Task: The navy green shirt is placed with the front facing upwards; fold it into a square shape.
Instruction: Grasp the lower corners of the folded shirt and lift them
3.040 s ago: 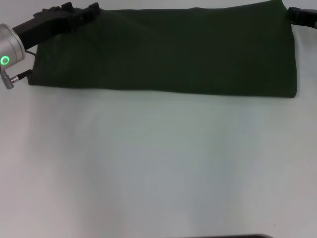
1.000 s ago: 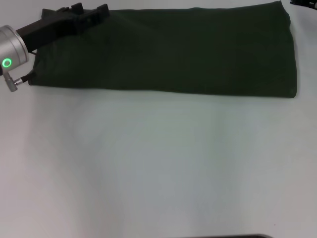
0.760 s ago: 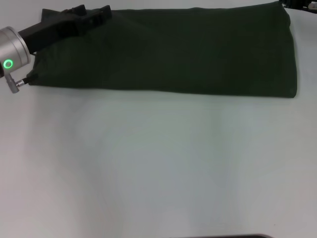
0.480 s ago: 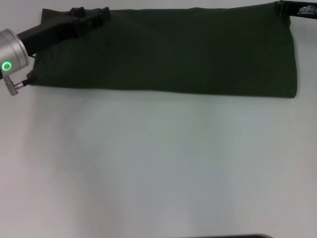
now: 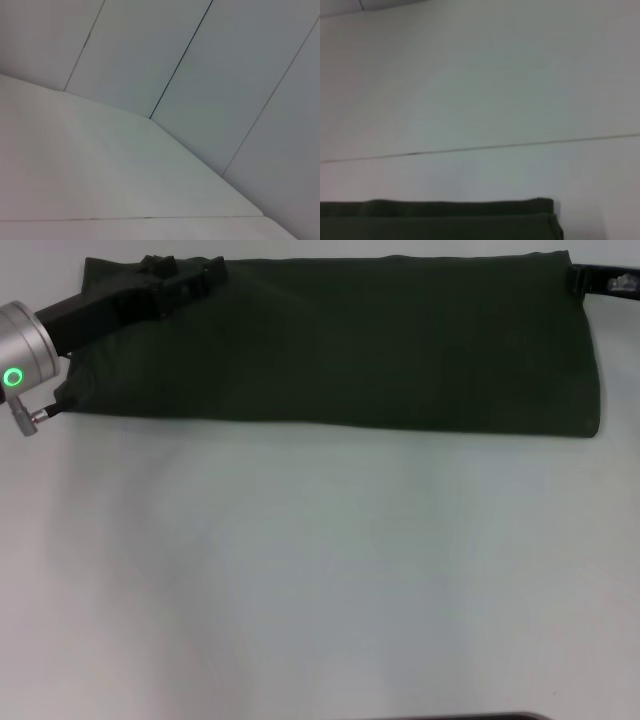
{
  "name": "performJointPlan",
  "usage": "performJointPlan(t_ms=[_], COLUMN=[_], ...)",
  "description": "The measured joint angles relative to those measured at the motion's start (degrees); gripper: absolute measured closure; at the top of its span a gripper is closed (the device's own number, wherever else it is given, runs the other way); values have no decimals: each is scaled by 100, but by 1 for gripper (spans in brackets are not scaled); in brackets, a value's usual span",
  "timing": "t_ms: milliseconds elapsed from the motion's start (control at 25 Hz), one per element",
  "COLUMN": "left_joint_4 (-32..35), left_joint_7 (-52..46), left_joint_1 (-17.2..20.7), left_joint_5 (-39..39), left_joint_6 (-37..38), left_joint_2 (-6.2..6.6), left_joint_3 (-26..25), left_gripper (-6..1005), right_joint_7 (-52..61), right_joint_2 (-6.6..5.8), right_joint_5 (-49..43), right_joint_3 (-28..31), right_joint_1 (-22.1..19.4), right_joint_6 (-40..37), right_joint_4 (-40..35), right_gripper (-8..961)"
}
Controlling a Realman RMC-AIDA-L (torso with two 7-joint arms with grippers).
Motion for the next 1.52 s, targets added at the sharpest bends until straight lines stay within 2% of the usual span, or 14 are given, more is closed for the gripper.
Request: performJointPlan(t_ms=[280,440,640,840,1080,1280,1400,1520], left_joint_4=[-1,5,68,125,327,457,524,565], left_joint_7=[1,11,14,39,13,3,1,2], left_joint_1=[2,2,8,52,189,291,354,389], left_joint_5=[-10,-13,20,68,90,91,91,95], left_joint_6=[-27,-45,-14,43,232,497,566,573], left_joint_2=[7,11,18,26,26,28,32,24], left_joint_3=[-4,-1,0,39,204,211,211,211], left_gripper=[91,91,91,91,90,90,90,90], right_joint_7=[-3,-3,-60,-748,-1103,-1104,-1002,-738], right_joint_2=[69,108,162,146,-4,-163,-294,-496], right_joint_5=[-7,22,303,1204,1847,1884,1870,1858], right_joint_3=[-211,-231,-232,-179,-18,513,727,783], right_joint_1=[36,-12,-328,-789,-1291,-1539,-1630,-1701], right_joint_6=[362,334,-192,-1022,-2280,-3517,-4012,-4334], right_joint_4=[174,35,-465,-712,-806,-821,-823,-790], right_gripper=[939,939,939,939,938,938,791,646])
